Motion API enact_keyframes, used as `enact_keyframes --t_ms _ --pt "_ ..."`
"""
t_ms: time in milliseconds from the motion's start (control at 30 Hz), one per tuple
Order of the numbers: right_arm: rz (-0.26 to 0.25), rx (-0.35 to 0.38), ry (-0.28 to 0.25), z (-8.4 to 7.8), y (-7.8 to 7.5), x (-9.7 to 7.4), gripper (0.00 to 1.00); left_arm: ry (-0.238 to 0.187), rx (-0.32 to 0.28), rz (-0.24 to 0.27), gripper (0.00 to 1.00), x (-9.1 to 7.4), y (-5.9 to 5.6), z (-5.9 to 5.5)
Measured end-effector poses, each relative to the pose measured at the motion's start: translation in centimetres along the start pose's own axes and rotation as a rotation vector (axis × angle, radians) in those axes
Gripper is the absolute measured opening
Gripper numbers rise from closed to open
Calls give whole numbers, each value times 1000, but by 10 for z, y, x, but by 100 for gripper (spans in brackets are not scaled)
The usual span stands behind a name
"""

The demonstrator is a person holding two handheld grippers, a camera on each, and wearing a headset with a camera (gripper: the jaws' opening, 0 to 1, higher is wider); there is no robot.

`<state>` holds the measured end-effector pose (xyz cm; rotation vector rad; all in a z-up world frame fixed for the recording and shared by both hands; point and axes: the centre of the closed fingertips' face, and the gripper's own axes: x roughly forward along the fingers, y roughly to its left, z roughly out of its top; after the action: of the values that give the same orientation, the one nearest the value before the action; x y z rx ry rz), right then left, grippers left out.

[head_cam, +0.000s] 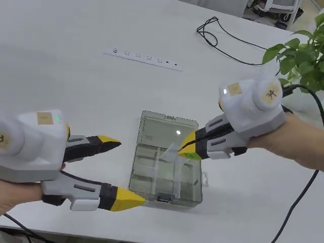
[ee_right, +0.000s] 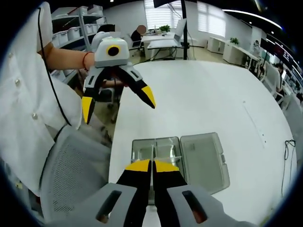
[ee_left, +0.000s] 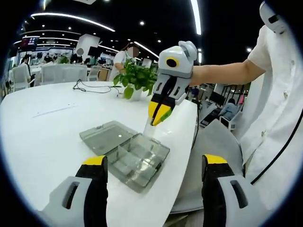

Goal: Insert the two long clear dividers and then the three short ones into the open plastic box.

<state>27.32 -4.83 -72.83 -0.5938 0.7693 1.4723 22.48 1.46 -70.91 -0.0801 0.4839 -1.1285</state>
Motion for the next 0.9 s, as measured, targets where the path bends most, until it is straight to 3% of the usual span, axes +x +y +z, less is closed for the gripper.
enact_keyframes --t_ms 300,900 --pt "-15 19 21 -19 -3 13 2 9 -4 5 87 2 1 -4" --pt "-17 40 4 -28 -8 18 2 2 -12 -2 85 5 0 -2"
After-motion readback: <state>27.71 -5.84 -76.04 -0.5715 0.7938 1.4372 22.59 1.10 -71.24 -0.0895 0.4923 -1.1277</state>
